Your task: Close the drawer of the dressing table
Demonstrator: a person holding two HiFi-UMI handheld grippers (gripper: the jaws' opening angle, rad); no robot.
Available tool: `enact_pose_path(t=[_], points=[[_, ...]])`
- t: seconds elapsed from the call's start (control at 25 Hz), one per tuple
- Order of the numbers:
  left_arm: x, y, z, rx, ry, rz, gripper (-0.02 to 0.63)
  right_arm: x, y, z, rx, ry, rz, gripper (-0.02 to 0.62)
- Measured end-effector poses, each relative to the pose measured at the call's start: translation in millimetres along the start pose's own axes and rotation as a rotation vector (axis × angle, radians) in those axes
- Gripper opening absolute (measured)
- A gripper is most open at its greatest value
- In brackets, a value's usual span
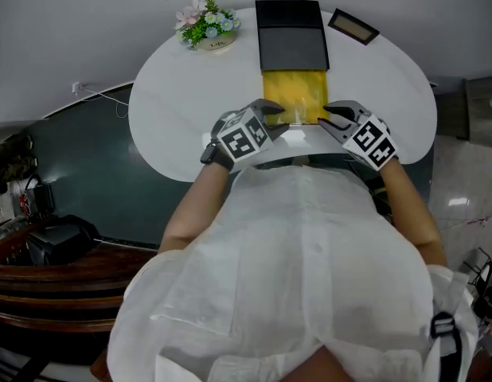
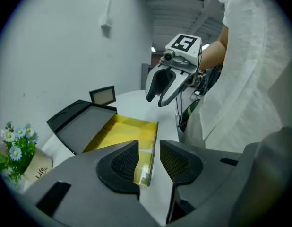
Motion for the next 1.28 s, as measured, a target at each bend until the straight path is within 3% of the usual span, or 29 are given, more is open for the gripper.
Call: enact_pose_path(t=[0.16, 0.36, 0.72, 1.28], points=[[-5, -3, -14, -0.09, -0.017, -0.065, 0.144, -8, -2, -21, -0.1, 0.08, 0.104, 0.1], [-6, -7, -29, -0.155, -0.056, -0.063, 0.144, -21, -14, -46, -0.223, 0.12, 0.22, 0.1], [2, -21, -63, -0.3, -0.107, -0.086, 0.144, -19, -39, -70, -0.373, 0.16, 0.301, 0.098], [1, -27, -89, -0.398, -0.14, -0.111, 0.117, -19, -56, -91, -0.436, 0.178, 0.357, 0.089]])
Point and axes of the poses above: the fingertips, and each gripper's own axes: z backward along the fingers, x to its right, y out of its top, the point moved 8 cm from there along z, backward along the fingers, and after that the axes turned 1 degree about -y, right-handed, at the moved point
